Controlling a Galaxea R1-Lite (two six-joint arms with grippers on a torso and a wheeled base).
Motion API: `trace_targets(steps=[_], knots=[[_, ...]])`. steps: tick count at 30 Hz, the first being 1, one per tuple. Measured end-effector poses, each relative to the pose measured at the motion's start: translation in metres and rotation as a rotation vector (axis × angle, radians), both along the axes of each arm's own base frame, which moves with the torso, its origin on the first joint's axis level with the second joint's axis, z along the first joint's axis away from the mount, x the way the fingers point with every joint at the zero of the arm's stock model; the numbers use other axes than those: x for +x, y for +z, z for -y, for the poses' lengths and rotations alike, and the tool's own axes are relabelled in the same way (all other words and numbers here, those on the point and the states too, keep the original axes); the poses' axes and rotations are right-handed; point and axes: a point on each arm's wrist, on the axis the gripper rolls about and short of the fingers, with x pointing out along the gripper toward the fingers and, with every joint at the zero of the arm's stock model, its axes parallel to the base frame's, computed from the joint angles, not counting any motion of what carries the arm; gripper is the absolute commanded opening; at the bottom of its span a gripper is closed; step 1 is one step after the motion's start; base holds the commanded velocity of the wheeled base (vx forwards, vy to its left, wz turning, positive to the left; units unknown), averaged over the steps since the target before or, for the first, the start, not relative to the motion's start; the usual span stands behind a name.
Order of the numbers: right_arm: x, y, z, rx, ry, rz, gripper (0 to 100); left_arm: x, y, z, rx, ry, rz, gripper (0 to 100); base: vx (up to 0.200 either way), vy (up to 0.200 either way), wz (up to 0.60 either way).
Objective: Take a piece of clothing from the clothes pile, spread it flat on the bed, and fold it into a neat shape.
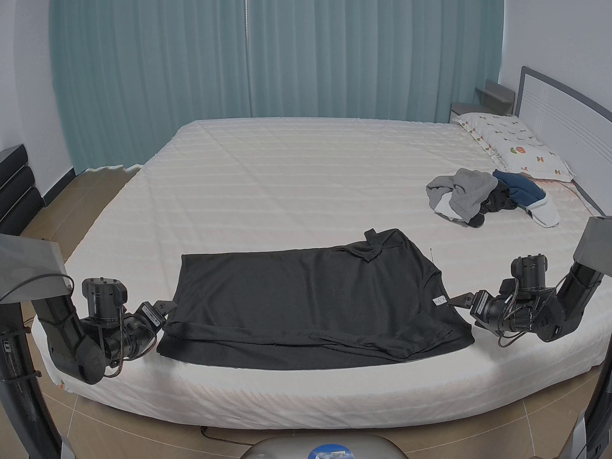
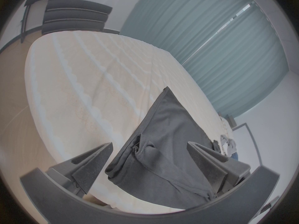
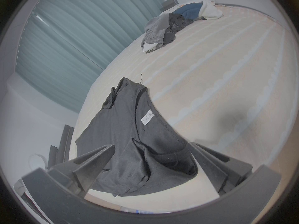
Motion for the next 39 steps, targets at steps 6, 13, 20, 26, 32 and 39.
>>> trace_targets(steps=[6,13,20,26,32,39], knots=[[-0.011,0.008,0.001,0.035,0.013,0.0,100,-0.019,0.01,0.001,-0.053,-0.035,-0.008,100,0.0,-0.133,0.0],[-0.014,0.01,0.002,0.043,0.006,-0.001,100,-0.027,0.014,0.004,-0.072,-0.038,-0.007,100,0.0,-0.2,0.0],[-0.014,0.011,0.001,0.042,0.008,0.002,100,-0.028,0.016,0.007,-0.081,-0.045,-0.005,100,0.0,-0.029,0.0],[-0.015,0.01,-0.001,0.041,0.015,-0.001,100,-0.027,0.018,0.007,-0.081,-0.031,0.004,100,0.0,0.0,0.0],[-0.016,0.01,-0.003,0.04,0.023,-0.007,100,-0.025,0.021,0.004,-0.074,-0.021,0.023,100,0.0,0.0,0.0],[-0.017,0.008,-0.006,0.038,0.032,-0.012,100,-0.025,0.023,0.0,-0.071,-0.006,0.031,100,0.086,0.0,0.0]])
